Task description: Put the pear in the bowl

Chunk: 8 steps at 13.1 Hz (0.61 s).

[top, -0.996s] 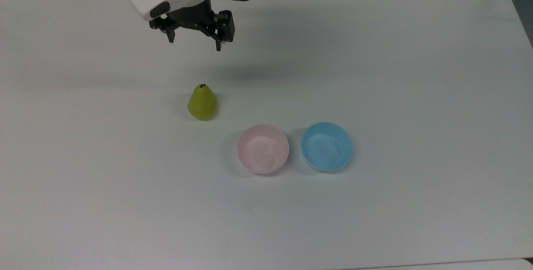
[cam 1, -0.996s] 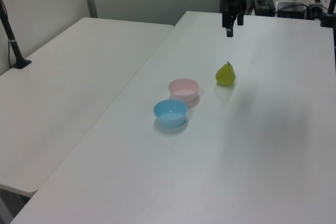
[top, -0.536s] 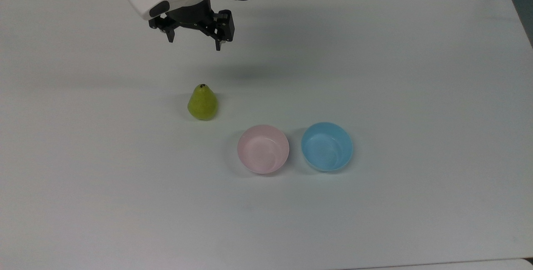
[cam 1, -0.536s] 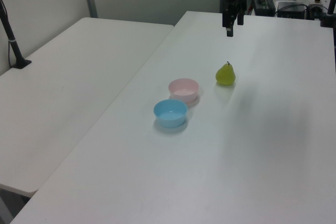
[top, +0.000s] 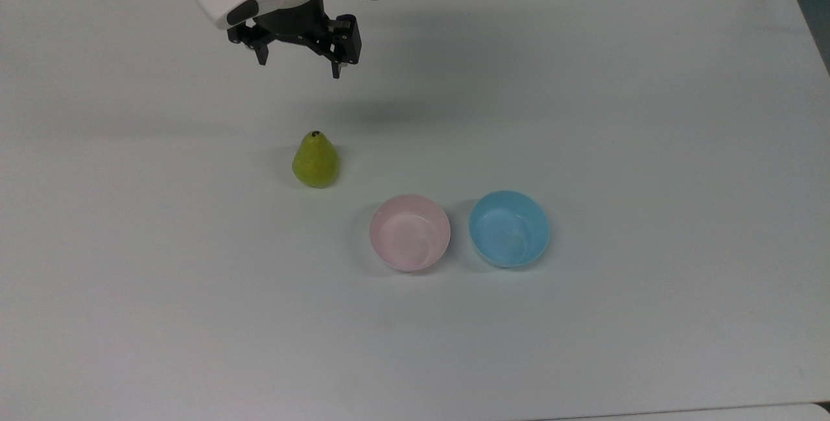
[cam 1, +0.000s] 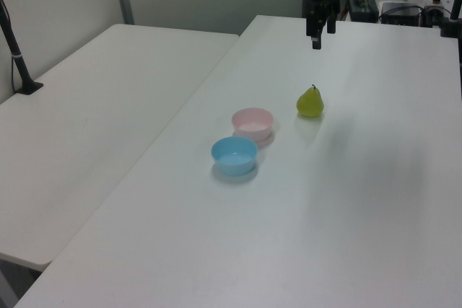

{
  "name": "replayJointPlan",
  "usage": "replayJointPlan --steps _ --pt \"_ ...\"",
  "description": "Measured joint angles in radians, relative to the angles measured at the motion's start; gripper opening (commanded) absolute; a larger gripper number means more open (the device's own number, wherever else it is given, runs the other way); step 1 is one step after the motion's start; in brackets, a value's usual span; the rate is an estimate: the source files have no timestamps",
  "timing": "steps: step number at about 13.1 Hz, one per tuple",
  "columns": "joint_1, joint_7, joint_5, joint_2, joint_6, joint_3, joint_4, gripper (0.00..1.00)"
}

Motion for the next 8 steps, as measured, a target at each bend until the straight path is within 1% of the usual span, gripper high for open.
replayJointPlan --steps 4,8 --pt "0.0 -0.005 0.0 0.007 0.0 0.0 -0.003 1.0" --pt "0.001 -0.06 0.0 0.034 0.0 0.001 -0.008 1.0"
